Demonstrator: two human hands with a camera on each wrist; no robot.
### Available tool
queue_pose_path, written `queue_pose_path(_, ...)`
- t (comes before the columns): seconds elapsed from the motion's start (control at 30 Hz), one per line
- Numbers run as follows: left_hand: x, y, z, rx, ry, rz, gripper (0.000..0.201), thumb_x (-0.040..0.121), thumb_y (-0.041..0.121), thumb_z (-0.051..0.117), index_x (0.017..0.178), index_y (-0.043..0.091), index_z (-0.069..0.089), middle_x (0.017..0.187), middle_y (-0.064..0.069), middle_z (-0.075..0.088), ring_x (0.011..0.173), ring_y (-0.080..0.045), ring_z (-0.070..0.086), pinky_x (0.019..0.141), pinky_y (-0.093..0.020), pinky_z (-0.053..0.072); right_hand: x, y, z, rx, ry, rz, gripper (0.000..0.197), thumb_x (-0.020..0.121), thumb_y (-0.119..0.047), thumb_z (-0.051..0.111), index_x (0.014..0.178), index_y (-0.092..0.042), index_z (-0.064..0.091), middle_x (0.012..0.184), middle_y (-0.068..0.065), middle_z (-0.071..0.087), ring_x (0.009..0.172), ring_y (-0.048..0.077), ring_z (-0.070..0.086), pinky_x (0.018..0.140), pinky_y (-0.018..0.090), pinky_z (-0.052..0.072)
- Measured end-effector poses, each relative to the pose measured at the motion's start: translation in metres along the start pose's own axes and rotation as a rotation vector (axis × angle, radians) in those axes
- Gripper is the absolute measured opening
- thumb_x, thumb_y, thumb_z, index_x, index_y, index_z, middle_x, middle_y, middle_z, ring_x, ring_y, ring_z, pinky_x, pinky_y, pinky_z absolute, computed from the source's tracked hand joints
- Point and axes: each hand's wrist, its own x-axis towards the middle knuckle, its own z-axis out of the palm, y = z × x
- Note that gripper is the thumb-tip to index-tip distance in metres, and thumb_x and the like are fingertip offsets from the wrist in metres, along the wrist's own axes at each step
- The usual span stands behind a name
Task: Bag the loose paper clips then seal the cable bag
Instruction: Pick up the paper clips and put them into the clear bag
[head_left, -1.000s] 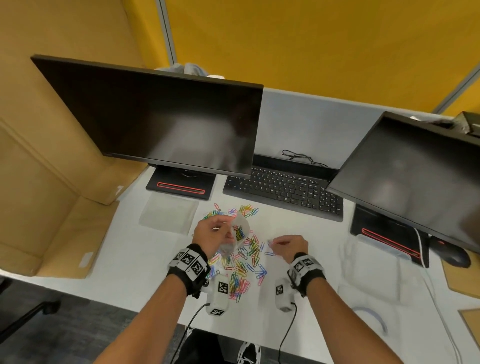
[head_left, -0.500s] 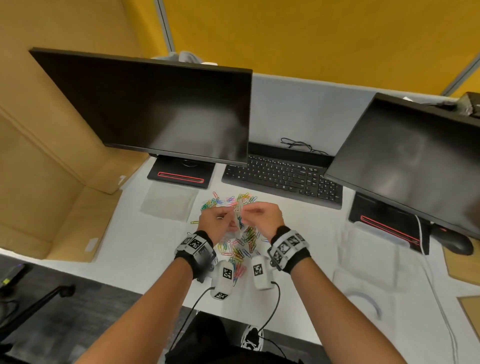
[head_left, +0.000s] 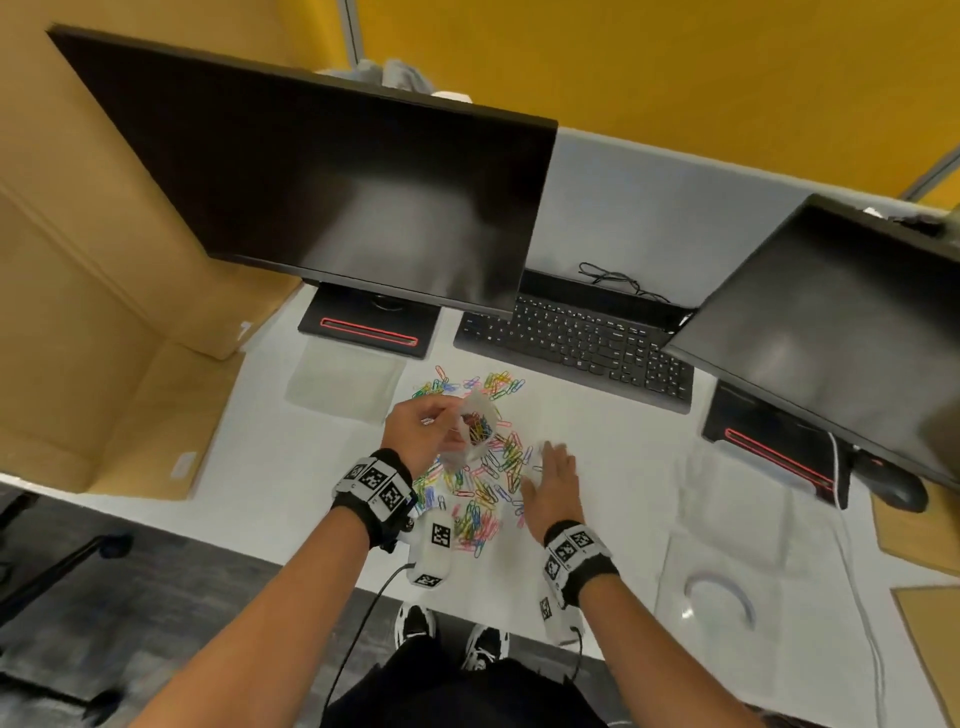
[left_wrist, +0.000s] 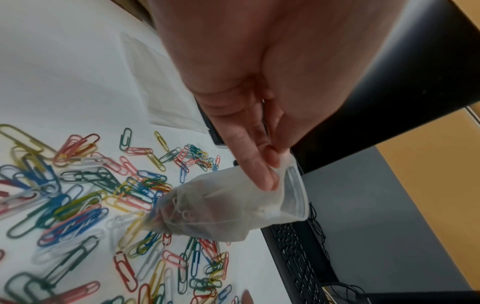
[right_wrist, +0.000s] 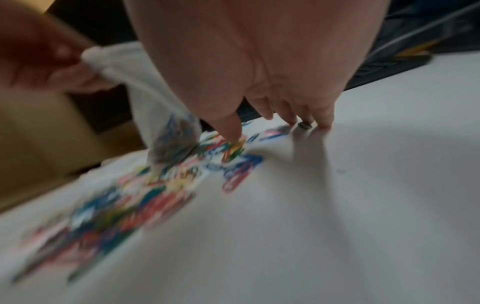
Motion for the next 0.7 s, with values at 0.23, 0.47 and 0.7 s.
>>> queue_pose_path(0.23,0.005,-0.013,-0.013,0.063,-0.053,0.020,0.012,0.088,0.020,0.071,0.092,0.030,0.078,0.093,-0.004,0.073,0.090,-0.038,0.070,0.088,-0.059,0.054,0.009,-0.027,0.013,-0.393,0.049,-0.337,0.063,0.090,-0.003,0.049,0.148,-0.018,0.029,0.156,0.012,0.023,0.139,0.039,0.028,0.111,0.045,0.035)
queue_pose_path(0.47,0.009,-0.003,-0.013,0.128,-0.102,0.009,0.009,0.087,0.021,0.072,0.093,0.026,0.077,0.095,0.001,0.073,0.092,-0.026,0.071,0.083,-0.052,0.059,0.028,-0.037,-0.014,-0.459,-0.015,-0.292,0.039,0.091,-0.003,0.055,0.127,-0.014,0.060,0.114,0.013,0.060,0.102,0.030,0.060,0.086,0.030,0.050)
queue_pose_path(0.7,0.010,0.001,-0.010,0.159,-0.141,0.029,0.012,0.090,0.011,0.068,0.098,0.017,0.075,0.102,-0.005,0.071,0.086,-0.017,0.067,0.061,-0.021,0.058,0.018,-0.028,-0.046,0.582,0.121,0.320,0.019,0.078,-0.018,0.078,0.096,-0.012,0.076,0.095,0.001,0.072,0.078,0.007,0.066,0.074,0.013,0.049)
